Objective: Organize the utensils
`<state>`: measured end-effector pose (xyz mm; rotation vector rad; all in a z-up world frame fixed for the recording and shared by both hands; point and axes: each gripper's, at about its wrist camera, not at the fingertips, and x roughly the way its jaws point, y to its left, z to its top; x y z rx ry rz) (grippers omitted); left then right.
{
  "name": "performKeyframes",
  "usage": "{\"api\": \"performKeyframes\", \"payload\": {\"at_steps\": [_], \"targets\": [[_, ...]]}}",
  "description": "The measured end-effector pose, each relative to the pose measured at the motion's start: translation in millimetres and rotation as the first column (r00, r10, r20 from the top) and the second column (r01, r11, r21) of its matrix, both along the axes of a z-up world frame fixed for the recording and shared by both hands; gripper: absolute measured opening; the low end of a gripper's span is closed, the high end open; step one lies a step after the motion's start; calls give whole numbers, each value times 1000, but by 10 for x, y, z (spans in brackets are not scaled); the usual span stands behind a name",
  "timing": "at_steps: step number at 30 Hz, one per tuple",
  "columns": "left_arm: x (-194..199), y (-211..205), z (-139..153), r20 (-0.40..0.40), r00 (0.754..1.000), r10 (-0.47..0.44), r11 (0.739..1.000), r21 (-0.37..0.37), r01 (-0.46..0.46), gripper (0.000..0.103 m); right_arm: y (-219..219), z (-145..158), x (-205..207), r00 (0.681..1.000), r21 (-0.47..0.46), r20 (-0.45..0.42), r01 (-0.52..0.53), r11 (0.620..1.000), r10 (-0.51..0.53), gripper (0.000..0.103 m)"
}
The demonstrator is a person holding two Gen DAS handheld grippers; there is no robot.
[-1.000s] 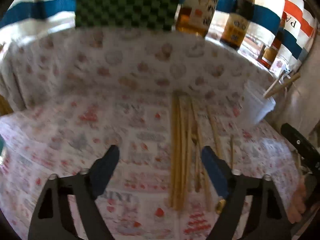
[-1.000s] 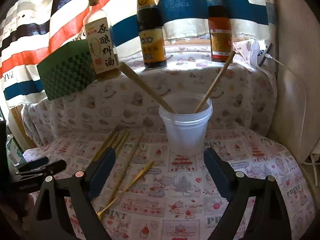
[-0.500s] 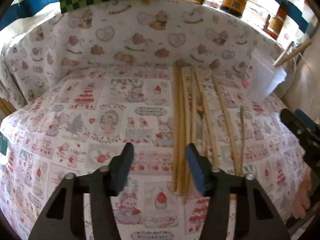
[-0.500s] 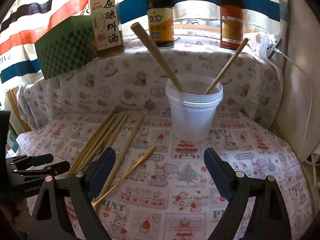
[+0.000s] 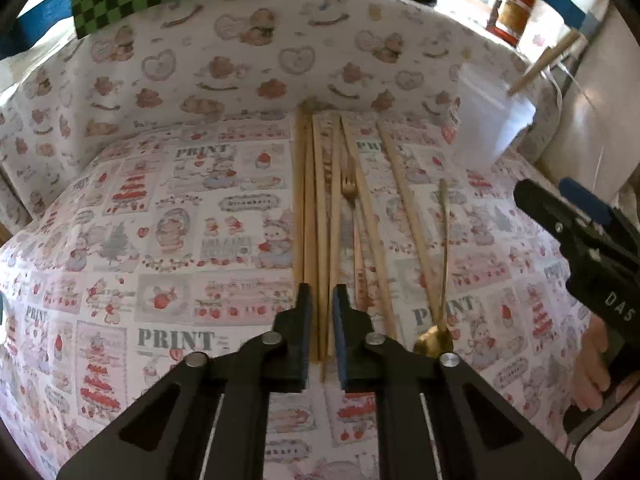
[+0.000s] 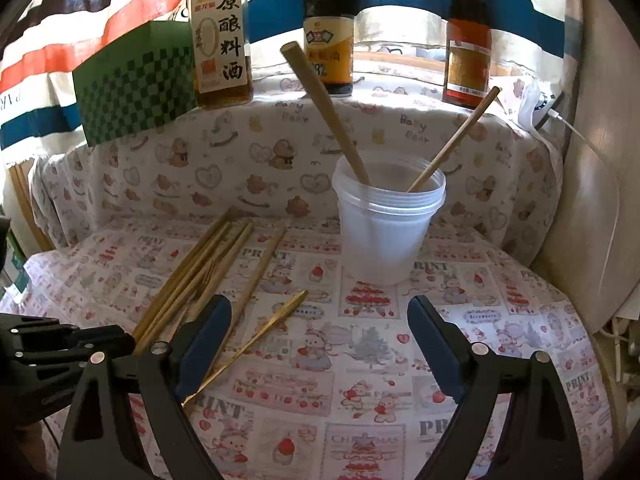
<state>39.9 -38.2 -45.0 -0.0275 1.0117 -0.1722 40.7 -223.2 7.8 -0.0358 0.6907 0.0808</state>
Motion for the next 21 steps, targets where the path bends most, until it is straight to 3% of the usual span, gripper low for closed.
{"api": "performKeyframes", "payload": {"at_steps": [7, 11, 20, 21], "targets": [[30, 5, -28, 4, 999, 36, 999, 34, -36, 0, 19, 33, -41, 1000, -36, 28, 9, 999, -8, 91], [44, 36, -40, -17, 1000, 14, 1000, -18, -14, 0, 29, 61, -68, 999, -40, 34, 11, 999, -10, 91], [55, 49, -40, -23, 1000, 2, 999, -54, -4, 0, 53, 167, -173, 996, -55, 81, 36, 998, -32, 91], [51, 26, -44, -22, 1000, 3, 998, -65, -5, 5, 48, 169, -177, 996, -50, 81, 36, 998, -32, 91]]}}
